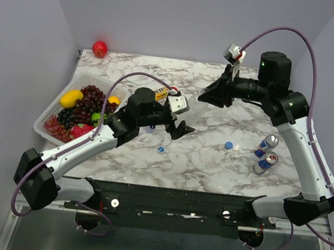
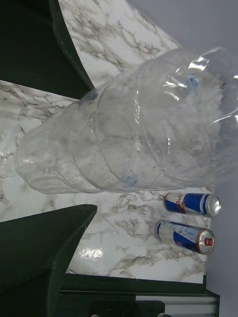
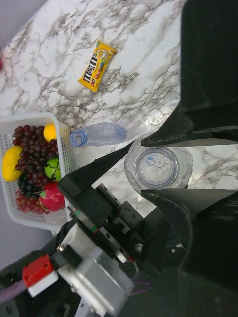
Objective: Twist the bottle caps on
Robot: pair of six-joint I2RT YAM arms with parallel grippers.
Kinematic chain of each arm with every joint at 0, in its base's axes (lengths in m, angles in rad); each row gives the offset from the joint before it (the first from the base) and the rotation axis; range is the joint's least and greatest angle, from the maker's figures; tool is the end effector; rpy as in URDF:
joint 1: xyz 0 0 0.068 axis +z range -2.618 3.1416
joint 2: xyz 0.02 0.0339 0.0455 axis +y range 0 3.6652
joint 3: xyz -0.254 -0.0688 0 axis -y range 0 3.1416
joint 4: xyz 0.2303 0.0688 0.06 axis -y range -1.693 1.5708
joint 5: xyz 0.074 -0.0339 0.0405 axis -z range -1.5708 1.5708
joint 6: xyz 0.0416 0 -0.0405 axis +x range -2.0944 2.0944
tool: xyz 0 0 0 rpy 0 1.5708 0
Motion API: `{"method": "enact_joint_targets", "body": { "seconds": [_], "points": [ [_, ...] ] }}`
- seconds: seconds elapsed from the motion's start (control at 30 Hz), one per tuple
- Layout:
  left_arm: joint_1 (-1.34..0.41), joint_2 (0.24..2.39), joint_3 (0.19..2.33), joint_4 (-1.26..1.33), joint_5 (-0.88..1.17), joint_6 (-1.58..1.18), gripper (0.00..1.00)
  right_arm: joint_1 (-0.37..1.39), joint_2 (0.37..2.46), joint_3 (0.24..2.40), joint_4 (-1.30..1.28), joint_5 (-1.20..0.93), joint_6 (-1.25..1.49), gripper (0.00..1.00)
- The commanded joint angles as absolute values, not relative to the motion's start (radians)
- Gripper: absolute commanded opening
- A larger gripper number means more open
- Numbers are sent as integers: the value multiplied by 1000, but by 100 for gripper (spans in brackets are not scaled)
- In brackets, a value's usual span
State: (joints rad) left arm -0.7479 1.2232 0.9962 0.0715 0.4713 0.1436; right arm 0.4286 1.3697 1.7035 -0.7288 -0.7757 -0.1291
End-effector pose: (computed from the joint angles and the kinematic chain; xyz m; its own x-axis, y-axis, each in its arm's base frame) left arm 0.1932 -0.2050 0.3417 0.0214 0.1541 -0.9878 0.9414 0.3295 0.0718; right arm 0.2270 0.1358 0.4546 -0.2332 -0.2076 -0.9500 -0.9222 0.3570 0.1484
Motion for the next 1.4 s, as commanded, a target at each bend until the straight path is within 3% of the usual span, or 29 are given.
{"method": "enact_joint_targets", "body": {
  "seconds": [0.0, 0.17, 0.43, 0.53, 0.57, 0.67, 0.77, 0.8, 0.87, 0.9, 0.93, 1.1, 1.37],
  "points": [
    [-750, 1241, 1008, 86, 534, 106, 93, 433, 1364, 1710, -684, -827, -92, 0],
    [-750, 1252, 1002, 109, 549, 104, 87, 433, 1351, 1684, -684, -867, -92, 0],
    [-750, 1275, 1014, 63, 586, 138, 69, 434, 1330, 1660, -677, -888, -91, 3],
    [-744, 1249, 1020, 13, 598, 179, 64, 434, 1330, 1687, -675, -882, -90, 32],
    [-726, 1238, 1025, 2, 609, 189, 63, 433, 1331, 1739, -676, -853, -91, 47],
    [-665, 1190, 1068, -106, 644, 247, 53, 413, 1328, 1807, -640, -802, -91, 65],
    [-606, 1140, 1120, -216, 653, 296, 36, 394, 1333, 1799, -575, -825, -95, 74],
    [-573, 1112, 1130, -239, 655, 307, 25, 394, 1339, 1774, -569, -851, -139, 74],
    [-539, 1082, 1149, -299, 658, 330, 17, 394, 1358, 1724, -568, -958, -198, 74],
    [-510, 1048, 1149, -310, 657, 350, 5, 396, 1364, 1662, -572, -988, -269, 74],
    [-493, 1029, 1141, -319, 658, 354, 1, 400, 1373, 1632, -584, -999, -312, 74],
    [-355, 916, 1106, -285, 667, 319, 0, 527, 1497, 1514, -802, -850, -804, 70],
    [-45, 807, 1049, -175, 538, -39, 0, 716, 1670, 1375, -783, -658, -1077, 67]
  ]
}}
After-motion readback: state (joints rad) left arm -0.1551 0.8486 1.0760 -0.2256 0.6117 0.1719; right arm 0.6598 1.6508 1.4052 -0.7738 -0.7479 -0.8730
